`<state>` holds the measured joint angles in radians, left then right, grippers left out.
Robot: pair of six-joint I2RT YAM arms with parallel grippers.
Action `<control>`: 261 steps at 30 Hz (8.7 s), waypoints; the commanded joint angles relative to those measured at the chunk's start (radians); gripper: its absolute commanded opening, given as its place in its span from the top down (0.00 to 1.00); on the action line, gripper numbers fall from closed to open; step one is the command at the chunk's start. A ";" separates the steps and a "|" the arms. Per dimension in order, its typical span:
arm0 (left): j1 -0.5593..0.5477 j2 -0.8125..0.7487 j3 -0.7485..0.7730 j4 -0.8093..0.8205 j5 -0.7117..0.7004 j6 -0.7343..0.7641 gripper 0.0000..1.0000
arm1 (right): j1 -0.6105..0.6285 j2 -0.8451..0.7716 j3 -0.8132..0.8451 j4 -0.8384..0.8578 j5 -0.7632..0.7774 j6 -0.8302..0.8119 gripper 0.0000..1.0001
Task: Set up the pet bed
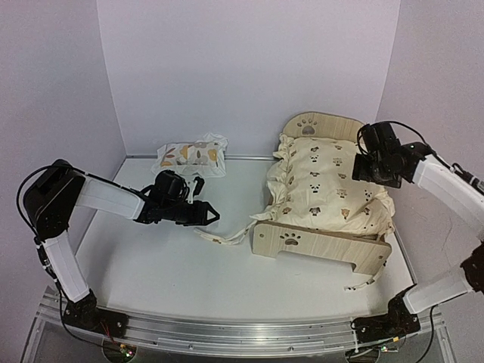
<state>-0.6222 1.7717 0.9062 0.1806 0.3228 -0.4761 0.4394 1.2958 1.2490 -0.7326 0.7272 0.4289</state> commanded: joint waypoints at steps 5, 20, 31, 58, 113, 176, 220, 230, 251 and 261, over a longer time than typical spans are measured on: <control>-0.069 0.117 0.144 0.068 0.046 -0.013 0.40 | -0.272 0.273 0.135 -0.031 -0.119 0.031 0.21; -0.214 0.180 0.145 0.052 0.145 0.018 0.46 | -0.334 0.645 0.267 -0.083 -0.609 -0.092 0.31; -0.371 0.074 -0.064 0.130 0.159 -0.028 0.47 | -0.174 0.817 0.387 -0.117 -0.770 -0.134 0.30; -0.637 0.372 0.234 0.257 0.245 -0.088 0.48 | 0.098 1.135 0.857 -0.183 -0.825 -0.172 0.26; -0.662 -0.037 0.233 -0.316 -0.344 -0.019 0.21 | 0.128 -0.008 0.021 -0.148 -0.516 -0.032 0.08; -0.633 0.427 0.987 -0.185 -0.516 0.602 1.00 | 0.148 -0.410 -0.152 -0.277 -0.448 0.104 0.04; -0.496 0.219 0.958 -0.191 -0.510 0.557 1.00 | 0.188 -0.142 -0.370 0.261 -0.963 0.077 0.95; -0.495 0.202 0.922 -0.189 -0.502 0.549 1.00 | 0.188 -0.216 -0.322 0.147 -0.896 0.049 1.00; -0.513 0.187 0.821 -0.195 -0.385 0.485 1.00 | 0.187 -0.284 -0.050 -0.262 -0.476 -0.051 1.00; -0.525 0.173 0.764 -0.184 -0.361 0.446 1.00 | 0.187 -0.211 -0.065 -0.318 -0.400 -0.040 1.00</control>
<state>-1.1473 2.0220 1.6831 -0.0332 -0.0419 -0.0075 0.6228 1.0630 1.1801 -1.0139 0.2779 0.3893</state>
